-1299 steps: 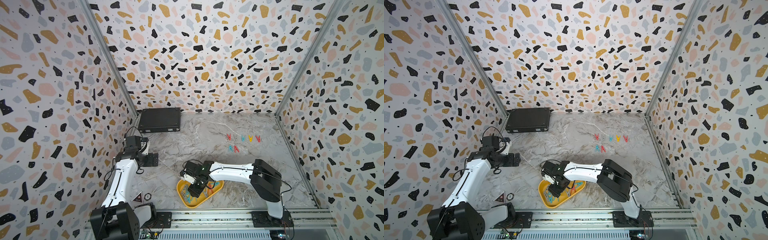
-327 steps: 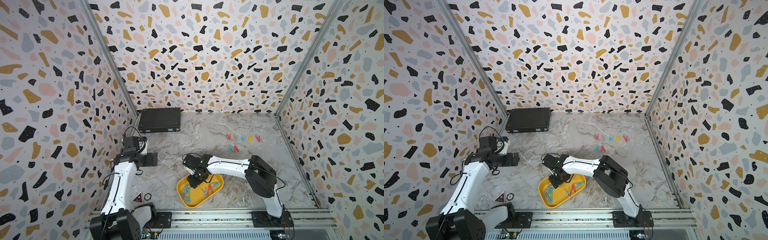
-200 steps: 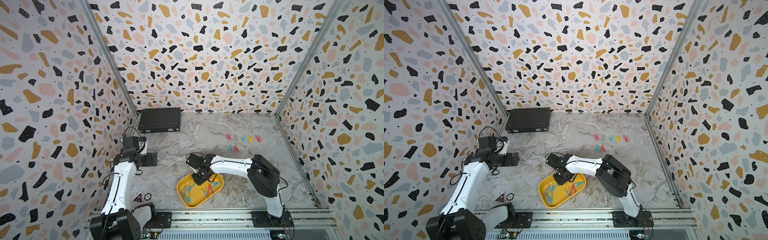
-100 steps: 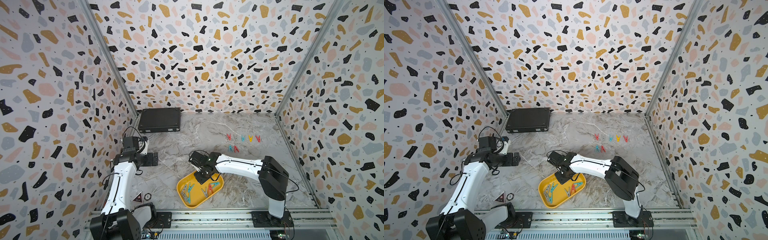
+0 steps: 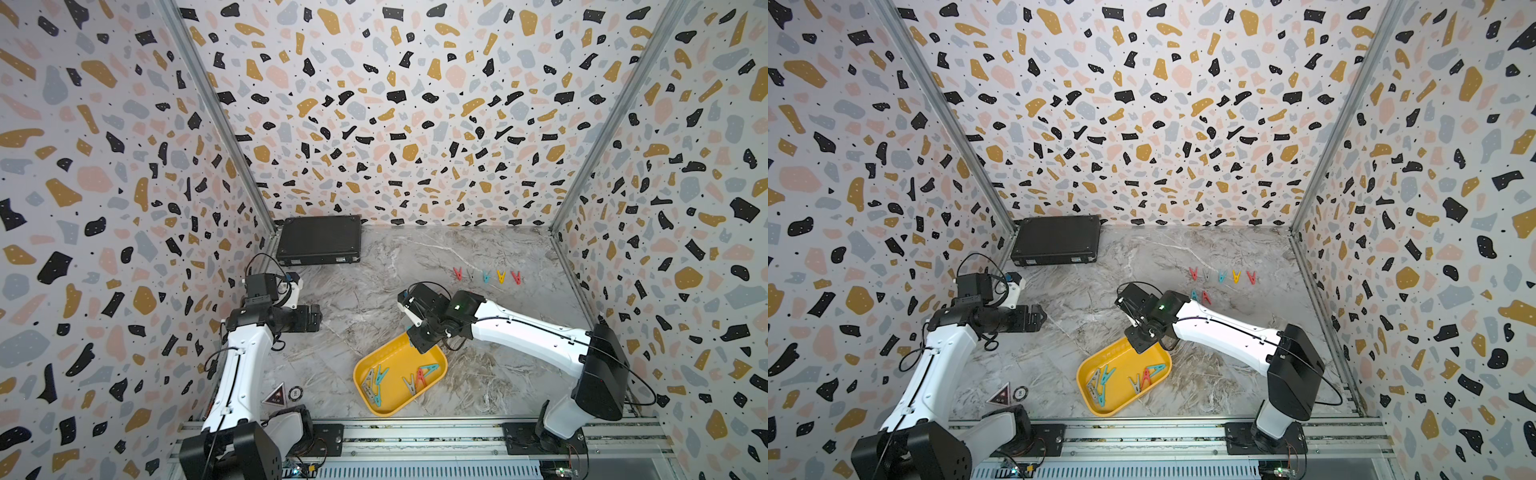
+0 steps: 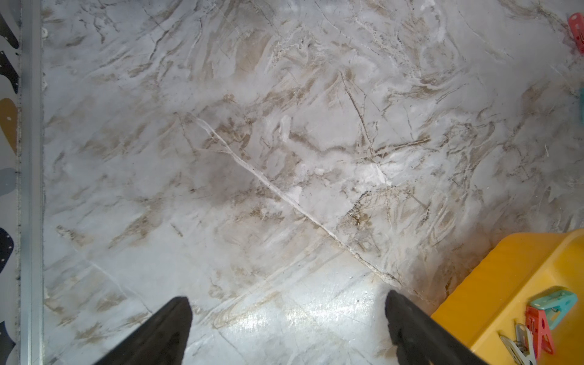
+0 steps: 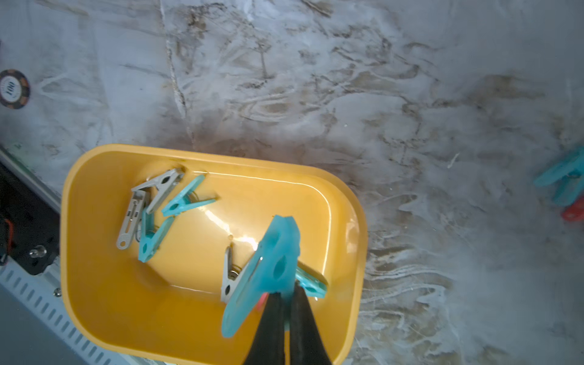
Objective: Take the clothespins out of the storage box
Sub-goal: Pick up the clothespin from the storage box, then place the clothespin at the center of the board.
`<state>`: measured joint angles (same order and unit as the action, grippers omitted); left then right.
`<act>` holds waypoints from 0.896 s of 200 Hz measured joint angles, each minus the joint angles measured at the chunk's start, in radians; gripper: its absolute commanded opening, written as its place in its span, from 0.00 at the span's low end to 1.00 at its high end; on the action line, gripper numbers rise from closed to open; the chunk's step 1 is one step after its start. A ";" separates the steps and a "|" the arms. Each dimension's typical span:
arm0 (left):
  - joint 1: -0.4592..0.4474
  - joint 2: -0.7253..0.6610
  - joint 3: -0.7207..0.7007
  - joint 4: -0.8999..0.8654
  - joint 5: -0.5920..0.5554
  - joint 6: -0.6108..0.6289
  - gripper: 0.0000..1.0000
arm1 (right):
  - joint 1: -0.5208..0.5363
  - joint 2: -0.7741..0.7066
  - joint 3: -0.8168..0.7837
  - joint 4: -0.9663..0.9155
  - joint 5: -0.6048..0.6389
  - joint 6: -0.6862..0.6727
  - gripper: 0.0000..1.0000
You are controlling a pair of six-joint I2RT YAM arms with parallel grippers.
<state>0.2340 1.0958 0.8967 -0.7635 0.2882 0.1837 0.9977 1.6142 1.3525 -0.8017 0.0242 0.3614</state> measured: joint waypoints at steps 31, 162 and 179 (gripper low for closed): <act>0.000 0.000 0.000 -0.005 0.028 0.006 1.00 | -0.106 -0.043 -0.055 -0.033 -0.001 -0.029 0.00; 0.000 0.000 0.000 -0.021 0.072 0.015 1.00 | -0.645 0.071 -0.093 -0.063 0.029 -0.153 0.00; 0.000 0.000 0.000 -0.021 0.070 0.015 1.00 | -0.668 0.110 -0.066 -0.064 0.053 -0.157 0.00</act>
<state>0.2344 1.0958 0.8963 -0.7849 0.3580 0.1986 0.3298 1.7241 1.2861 -0.8654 0.0772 0.2043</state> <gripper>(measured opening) 0.997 0.066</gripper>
